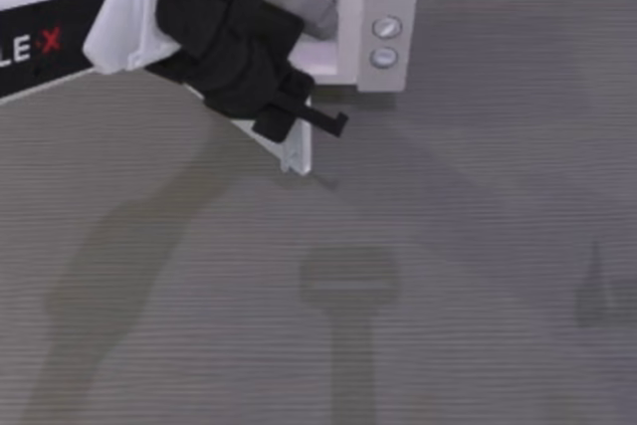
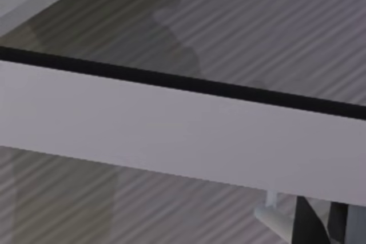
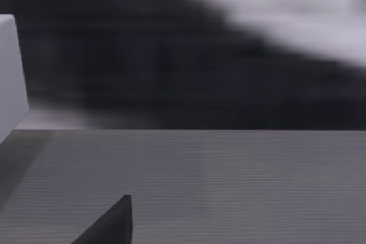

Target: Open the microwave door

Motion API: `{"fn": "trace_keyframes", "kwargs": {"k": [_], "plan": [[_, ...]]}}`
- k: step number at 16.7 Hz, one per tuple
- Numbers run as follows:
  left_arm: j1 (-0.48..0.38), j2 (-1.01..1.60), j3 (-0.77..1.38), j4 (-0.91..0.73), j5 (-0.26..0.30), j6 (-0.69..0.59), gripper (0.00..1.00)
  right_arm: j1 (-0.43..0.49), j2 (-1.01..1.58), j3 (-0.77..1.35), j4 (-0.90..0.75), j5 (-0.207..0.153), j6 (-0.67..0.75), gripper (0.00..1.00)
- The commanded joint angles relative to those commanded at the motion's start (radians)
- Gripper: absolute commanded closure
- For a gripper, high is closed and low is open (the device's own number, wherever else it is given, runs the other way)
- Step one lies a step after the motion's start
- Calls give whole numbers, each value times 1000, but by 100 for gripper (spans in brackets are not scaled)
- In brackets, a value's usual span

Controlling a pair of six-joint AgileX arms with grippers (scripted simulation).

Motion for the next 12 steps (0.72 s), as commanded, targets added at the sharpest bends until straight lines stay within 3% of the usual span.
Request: {"fn": "trace_keyframes", "kwargs": {"k": [5,12], "plan": [[1,-4,-9,1,15,11,100,0,0,0,0,0,0,0],[56,-60,-74,-2,90,158,100,0,0,0,0,0,0,0]]}}
